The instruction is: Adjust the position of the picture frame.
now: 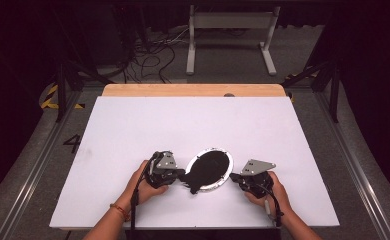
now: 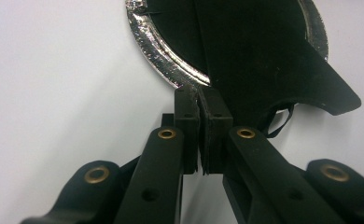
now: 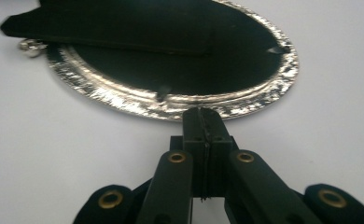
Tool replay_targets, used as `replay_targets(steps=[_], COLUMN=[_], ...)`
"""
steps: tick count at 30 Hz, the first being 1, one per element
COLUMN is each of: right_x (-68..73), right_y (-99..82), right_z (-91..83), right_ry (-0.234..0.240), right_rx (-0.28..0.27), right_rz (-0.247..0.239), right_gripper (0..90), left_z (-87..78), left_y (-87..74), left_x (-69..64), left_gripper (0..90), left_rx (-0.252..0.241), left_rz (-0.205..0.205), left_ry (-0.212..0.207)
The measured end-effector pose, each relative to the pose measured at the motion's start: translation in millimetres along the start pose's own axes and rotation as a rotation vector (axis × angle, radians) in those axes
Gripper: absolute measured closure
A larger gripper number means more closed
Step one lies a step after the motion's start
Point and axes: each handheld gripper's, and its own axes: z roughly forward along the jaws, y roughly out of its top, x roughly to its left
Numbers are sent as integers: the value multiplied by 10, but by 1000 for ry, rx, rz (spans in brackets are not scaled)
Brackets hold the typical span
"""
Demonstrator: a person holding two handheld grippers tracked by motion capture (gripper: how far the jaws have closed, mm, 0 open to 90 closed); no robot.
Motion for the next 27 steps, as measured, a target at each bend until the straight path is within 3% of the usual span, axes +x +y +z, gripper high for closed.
replay_targets(steps=[4, 6, 9, 27], right_x=[20, 8, 5, -73], right_y=[-4, -4, -5, 50], right_z=[1, 8, 9, 84], right_ry=[1, 6, 0, -41], right_rx=[-2, -5, -6, -8], right_rz=[-6, 4, 4, 31], right_gripper=[900, 900, 900, 900], left_z=[22, 28, 31, 27], left_y=[-4, 15, -5, -17], left_x=[-45, -89, -79, -125], left_gripper=[896, 900, 900, 900], left_rx=[-13, -3, -17, -26], left_rz=[4, 42, 13, 18], left_ry=[-58, -50, -70, -106])
